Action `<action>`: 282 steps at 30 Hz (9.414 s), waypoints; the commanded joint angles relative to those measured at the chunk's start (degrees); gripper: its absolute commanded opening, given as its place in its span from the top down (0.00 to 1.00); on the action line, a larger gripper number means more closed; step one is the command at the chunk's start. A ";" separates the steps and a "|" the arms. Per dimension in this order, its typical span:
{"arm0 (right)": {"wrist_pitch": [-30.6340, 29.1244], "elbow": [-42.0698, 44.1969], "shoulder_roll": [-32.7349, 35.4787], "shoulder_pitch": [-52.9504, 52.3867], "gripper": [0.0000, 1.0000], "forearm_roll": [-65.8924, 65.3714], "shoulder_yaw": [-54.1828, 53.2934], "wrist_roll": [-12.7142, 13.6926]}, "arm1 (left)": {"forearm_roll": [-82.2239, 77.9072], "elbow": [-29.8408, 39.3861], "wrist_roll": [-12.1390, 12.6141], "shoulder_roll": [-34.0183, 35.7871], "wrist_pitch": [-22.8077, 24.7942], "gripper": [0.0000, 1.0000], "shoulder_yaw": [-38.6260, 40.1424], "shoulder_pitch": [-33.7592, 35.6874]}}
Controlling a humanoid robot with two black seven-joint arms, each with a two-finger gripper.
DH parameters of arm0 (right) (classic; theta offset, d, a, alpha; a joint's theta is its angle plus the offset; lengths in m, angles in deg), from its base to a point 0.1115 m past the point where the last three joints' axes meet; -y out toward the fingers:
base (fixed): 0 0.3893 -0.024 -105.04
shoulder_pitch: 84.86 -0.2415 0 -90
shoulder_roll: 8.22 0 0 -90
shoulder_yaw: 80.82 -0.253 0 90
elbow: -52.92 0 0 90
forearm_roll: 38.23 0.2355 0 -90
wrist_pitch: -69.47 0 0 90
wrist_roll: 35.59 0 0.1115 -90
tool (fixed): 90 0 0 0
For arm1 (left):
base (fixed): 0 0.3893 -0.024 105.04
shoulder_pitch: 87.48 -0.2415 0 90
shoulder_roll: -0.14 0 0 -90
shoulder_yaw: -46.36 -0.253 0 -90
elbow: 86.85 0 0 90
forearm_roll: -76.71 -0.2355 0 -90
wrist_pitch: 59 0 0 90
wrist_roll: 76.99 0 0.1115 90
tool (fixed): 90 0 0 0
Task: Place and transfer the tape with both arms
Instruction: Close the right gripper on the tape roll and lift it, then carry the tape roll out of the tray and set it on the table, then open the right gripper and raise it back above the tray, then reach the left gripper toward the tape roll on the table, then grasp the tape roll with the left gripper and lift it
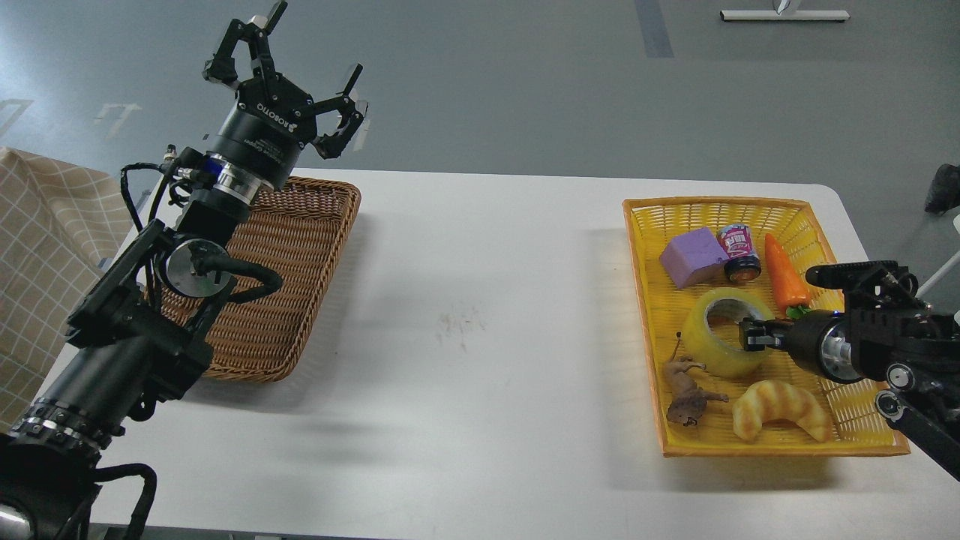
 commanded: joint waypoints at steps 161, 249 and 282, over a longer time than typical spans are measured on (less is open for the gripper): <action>-0.01 6.94 -33.77 -2.53 0.00 84.04 -46.19 2.43 | -47.17 8.16 -0.26 5.62 0.00 0.02 -2.66 1.96; -0.01 8.26 -28.75 6.62 0.00 85.97 -48.21 1.55 | -91.41 13.45 30.41 -1.05 0.00 0.03 -43.27 13.12; -0.01 8.34 -28.93 6.71 0.00 85.97 -48.39 1.47 | -93.07 6.24 25.31 -4.57 0.00 0.94 -46.96 14.26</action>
